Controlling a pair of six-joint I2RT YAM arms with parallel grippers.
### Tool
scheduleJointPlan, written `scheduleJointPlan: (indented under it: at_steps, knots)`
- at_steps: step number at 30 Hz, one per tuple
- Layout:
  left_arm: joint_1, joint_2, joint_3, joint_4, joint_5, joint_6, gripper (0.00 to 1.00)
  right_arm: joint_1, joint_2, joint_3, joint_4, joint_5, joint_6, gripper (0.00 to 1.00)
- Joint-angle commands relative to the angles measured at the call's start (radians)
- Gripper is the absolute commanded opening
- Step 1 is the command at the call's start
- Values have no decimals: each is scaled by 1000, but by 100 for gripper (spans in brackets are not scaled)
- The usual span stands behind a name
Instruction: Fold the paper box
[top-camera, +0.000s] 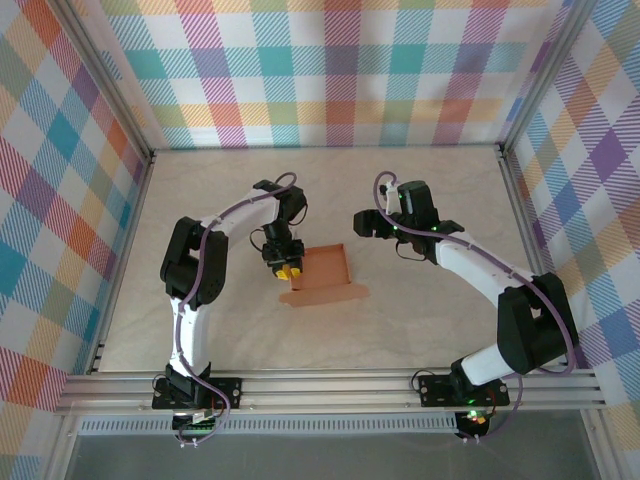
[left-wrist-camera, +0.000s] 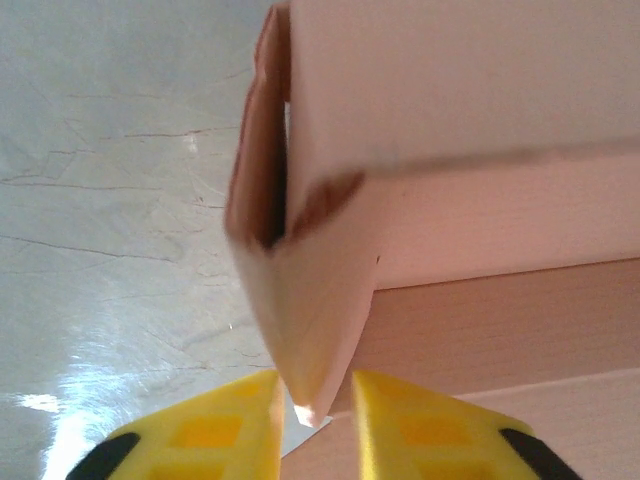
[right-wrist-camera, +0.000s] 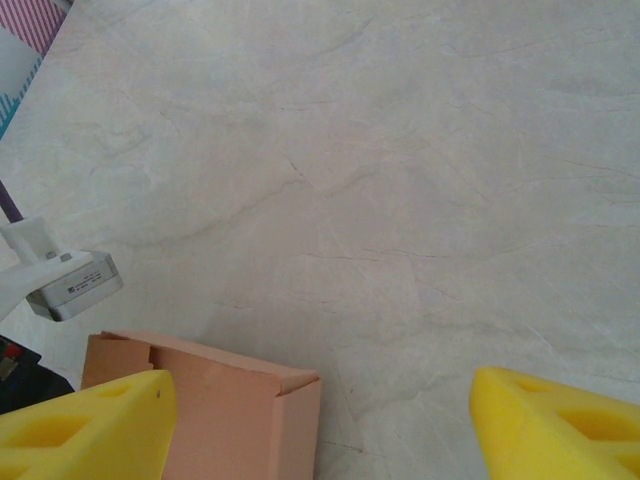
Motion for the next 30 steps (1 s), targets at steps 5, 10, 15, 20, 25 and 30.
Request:
scheduleJointPlan:
  at_steps: [5,10,15,20,25,30]
  knots:
    - [-2,-76,15,16,-27,-18,67,-8,46,72,-41,-141,-213,79]
    - [43,-212,-90,181,-70,-106,99,-5,131,156,-107,-206,-343,80]
    - [87,-407,-244,347,-167,-168,100,-3,207,225,-205,-375,-541,81]
    - [137,-592,-433,513,-200,-188,100,43,357,377,-423,-465,-853,79]
    - [171,-692,-510,554,-227,-183,100,126,509,536,-500,-424,-986,78]
    - [173,-718,-524,536,-250,-162,100,196,647,676,-570,-339,-1054,76]
